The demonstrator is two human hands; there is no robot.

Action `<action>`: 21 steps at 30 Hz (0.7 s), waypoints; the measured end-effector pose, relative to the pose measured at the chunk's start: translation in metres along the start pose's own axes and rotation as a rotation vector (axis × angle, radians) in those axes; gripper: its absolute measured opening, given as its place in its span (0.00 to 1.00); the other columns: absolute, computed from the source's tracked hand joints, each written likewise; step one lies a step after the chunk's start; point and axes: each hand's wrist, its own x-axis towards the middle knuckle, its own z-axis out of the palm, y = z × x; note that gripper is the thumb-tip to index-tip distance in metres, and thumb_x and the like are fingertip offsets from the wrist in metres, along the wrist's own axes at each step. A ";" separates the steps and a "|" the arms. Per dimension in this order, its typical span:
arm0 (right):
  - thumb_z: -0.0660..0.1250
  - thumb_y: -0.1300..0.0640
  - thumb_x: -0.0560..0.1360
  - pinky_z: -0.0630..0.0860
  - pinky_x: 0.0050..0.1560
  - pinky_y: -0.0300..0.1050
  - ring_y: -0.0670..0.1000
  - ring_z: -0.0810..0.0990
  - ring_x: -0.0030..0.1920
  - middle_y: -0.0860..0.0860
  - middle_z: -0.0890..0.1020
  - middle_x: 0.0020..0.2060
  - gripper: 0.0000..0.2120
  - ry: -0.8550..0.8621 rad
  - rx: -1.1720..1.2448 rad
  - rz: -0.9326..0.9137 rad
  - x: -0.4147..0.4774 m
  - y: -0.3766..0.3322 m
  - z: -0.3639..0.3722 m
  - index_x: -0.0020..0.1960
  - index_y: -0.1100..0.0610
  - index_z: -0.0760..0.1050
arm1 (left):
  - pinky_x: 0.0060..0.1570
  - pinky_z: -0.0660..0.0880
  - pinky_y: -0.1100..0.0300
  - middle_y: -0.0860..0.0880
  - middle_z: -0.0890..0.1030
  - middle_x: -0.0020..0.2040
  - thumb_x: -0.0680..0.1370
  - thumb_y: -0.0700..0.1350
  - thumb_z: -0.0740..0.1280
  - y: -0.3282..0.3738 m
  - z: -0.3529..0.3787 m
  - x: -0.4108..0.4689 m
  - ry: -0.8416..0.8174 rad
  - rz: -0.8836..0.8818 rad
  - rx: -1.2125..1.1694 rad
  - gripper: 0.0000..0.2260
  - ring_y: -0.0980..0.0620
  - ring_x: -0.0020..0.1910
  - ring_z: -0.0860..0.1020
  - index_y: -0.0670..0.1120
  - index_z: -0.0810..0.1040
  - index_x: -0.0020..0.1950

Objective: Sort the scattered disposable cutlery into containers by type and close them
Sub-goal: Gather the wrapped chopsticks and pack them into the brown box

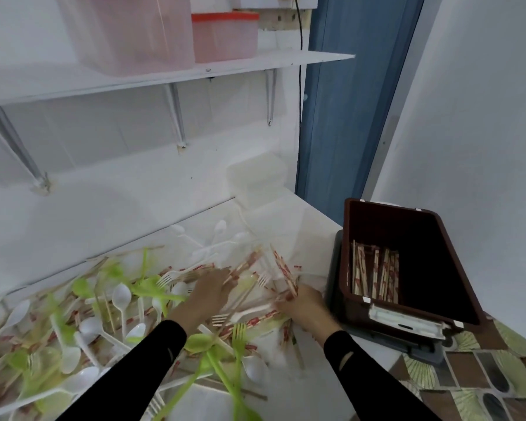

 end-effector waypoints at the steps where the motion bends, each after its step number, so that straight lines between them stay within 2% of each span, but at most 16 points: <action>1: 0.74 0.52 0.69 0.79 0.44 0.42 0.49 0.81 0.43 0.49 0.83 0.42 0.09 0.004 0.007 -0.008 -0.003 0.000 0.001 0.45 0.55 0.78 | 0.49 0.71 0.52 0.40 0.82 0.50 0.83 0.50 0.60 -0.003 -0.006 -0.002 0.050 -0.004 -0.066 0.16 0.40 0.52 0.79 0.38 0.76 0.56; 3: 0.71 0.54 0.72 0.75 0.38 0.41 0.49 0.79 0.38 0.49 0.81 0.39 0.06 0.005 0.014 -0.028 -0.007 -0.001 0.001 0.45 0.56 0.78 | 0.41 0.73 0.59 0.49 0.83 0.45 0.83 0.49 0.59 -0.002 -0.021 -0.010 0.164 -0.021 -0.225 0.13 0.50 0.43 0.81 0.40 0.75 0.54; 5: 0.68 0.54 0.75 0.72 0.34 0.39 0.48 0.76 0.36 0.49 0.78 0.36 0.05 0.012 0.023 -0.061 -0.013 -0.009 0.001 0.43 0.55 0.75 | 0.33 0.69 0.64 0.54 0.80 0.40 0.83 0.46 0.59 0.004 -0.037 -0.021 0.278 -0.024 -0.352 0.08 0.60 0.33 0.76 0.43 0.73 0.52; 8: 0.67 0.56 0.76 0.68 0.26 0.36 0.47 0.72 0.29 0.49 0.74 0.32 0.08 0.044 0.056 -0.121 -0.023 -0.034 -0.002 0.40 0.54 0.71 | 0.27 0.65 0.64 0.51 0.76 0.33 0.83 0.49 0.61 0.010 -0.053 -0.035 0.377 -0.023 -0.433 0.08 0.59 0.26 0.73 0.45 0.72 0.50; 11: 0.67 0.57 0.75 0.67 0.23 0.37 0.48 0.70 0.26 0.51 0.74 0.31 0.03 0.014 0.247 -0.154 -0.035 -0.059 -0.007 0.44 0.56 0.76 | 0.31 0.68 0.68 0.49 0.78 0.35 0.79 0.52 0.68 0.009 -0.051 -0.041 0.321 -0.107 -0.366 0.09 0.55 0.32 0.75 0.46 0.76 0.46; 14: 0.67 0.55 0.76 0.66 0.25 0.38 0.48 0.66 0.27 0.52 0.69 0.32 0.06 -0.088 0.346 -0.198 -0.052 -0.076 -0.004 0.43 0.55 0.74 | 0.32 0.64 0.65 0.53 0.76 0.34 0.76 0.50 0.71 0.000 -0.031 -0.048 0.166 -0.125 -0.231 0.08 0.54 0.35 0.74 0.48 0.76 0.43; 17: 0.72 0.51 0.75 0.63 0.24 0.38 0.47 0.65 0.25 0.48 0.68 0.28 0.10 -0.151 0.390 -0.178 -0.065 -0.076 0.014 0.38 0.53 0.75 | 0.37 0.65 0.58 0.52 0.76 0.37 0.76 0.52 0.70 -0.012 -0.014 -0.050 0.042 -0.202 -0.119 0.09 0.49 0.41 0.76 0.47 0.77 0.46; 19: 0.73 0.54 0.74 0.63 0.24 0.38 0.46 0.65 0.25 0.47 0.68 0.27 0.07 -0.191 0.441 -0.153 -0.071 -0.069 0.031 0.40 0.53 0.77 | 0.39 0.66 0.59 0.48 0.78 0.42 0.77 0.50 0.70 -0.017 -0.013 -0.051 0.020 -0.217 -0.097 0.10 0.46 0.46 0.78 0.44 0.79 0.51; 21: 0.72 0.57 0.75 0.63 0.23 0.38 0.46 0.65 0.24 0.48 0.68 0.26 0.04 -0.234 0.489 -0.138 -0.077 -0.060 0.046 0.42 0.55 0.79 | 0.40 0.66 0.60 0.46 0.79 0.45 0.76 0.45 0.70 -0.020 -0.014 -0.055 0.011 -0.207 -0.107 0.08 0.45 0.48 0.79 0.44 0.78 0.51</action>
